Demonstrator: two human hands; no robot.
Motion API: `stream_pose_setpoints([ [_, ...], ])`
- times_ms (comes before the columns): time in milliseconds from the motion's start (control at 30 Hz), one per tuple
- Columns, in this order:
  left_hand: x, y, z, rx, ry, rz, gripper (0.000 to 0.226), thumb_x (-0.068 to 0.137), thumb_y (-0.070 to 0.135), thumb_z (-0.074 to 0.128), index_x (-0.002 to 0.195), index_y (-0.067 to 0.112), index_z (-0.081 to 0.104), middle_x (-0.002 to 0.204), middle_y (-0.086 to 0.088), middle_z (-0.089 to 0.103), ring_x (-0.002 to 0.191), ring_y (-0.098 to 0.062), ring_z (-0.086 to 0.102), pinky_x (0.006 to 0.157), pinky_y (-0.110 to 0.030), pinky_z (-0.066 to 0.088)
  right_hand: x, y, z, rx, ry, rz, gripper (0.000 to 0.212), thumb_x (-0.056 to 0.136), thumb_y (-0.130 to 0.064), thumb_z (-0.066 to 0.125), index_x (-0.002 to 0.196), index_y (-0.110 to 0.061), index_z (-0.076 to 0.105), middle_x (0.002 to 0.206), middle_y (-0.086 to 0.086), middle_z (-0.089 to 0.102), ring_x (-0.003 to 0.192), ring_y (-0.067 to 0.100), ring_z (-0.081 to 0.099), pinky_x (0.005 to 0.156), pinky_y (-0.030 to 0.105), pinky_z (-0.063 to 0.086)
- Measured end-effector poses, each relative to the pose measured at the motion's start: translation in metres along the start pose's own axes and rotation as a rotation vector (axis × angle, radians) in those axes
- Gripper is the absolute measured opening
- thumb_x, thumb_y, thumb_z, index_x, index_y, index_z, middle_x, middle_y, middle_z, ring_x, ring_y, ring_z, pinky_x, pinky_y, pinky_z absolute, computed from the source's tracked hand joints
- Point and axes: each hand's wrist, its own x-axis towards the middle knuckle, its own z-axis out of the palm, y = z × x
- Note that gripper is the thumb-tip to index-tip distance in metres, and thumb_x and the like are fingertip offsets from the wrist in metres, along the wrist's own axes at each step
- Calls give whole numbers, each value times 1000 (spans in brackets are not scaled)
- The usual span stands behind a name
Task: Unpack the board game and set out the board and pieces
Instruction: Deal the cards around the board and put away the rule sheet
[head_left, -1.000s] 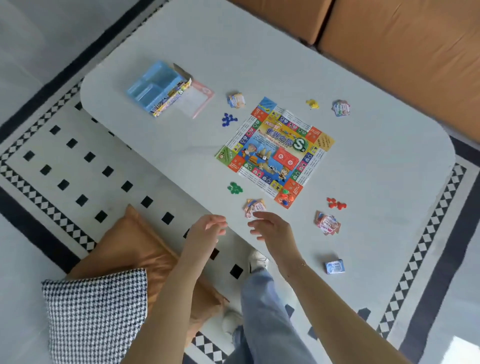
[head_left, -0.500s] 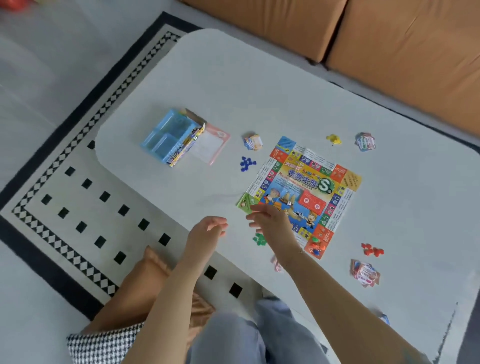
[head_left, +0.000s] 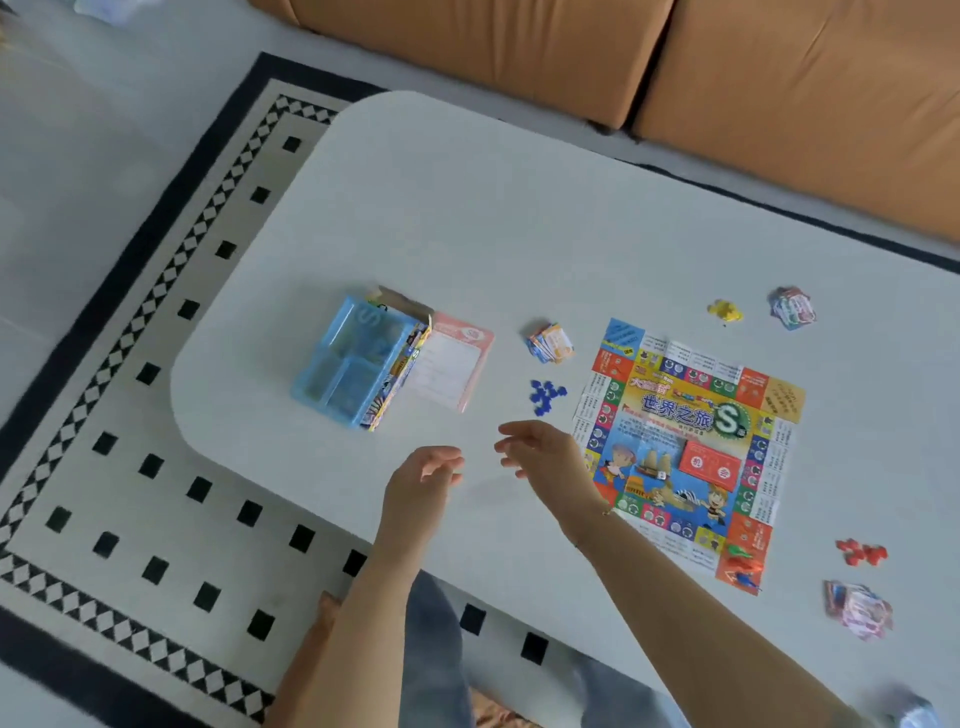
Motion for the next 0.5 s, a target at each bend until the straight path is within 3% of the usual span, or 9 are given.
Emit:
stream_pose_setpoints([
  [100,36,0,-33,49,-17,46,26,91,5,46,100,19,65,101,7,68,94,-9,65,85,-24,49,32,-7,40,-38,77,40,25,85,-6,55,104,-16,68,97,4,69,75,13,59,70,25,48],
  [200,71,8,-65,177,-3,154,26,89,4,48,101,21,64,104,11,66,100,-9,61,86,-19,44,58,-14,68,-148,156,5,26,85,-6,59,107,-17,65,107,4,61,76,10,56,61,14,43],
  [333,126,28,-96,371,61,362,30,85,-1,52,108,15,62,109,6,58,106,-14,54,84,-17,36,105,-31,89,-500,248,-192,33,84,-7,61,117,-14,62,130,5,50,114,22,49,92,24,38],
  [400,153,33,-107,487,136,463,33,80,-1,58,110,14,61,113,1,56,109,-20,50,87,-19,30,130,-40,98,-626,282,-206,42,84,-8,60,126,-14,56,139,4,42,125,24,40,99,29,35],
  [500,183,39,-117,641,238,447,48,75,10,69,121,13,55,125,-8,50,116,-29,44,88,-34,35,155,-47,104,-823,299,-176,62,83,-15,63,140,-19,38,149,1,29,133,24,30,105,38,34],
])
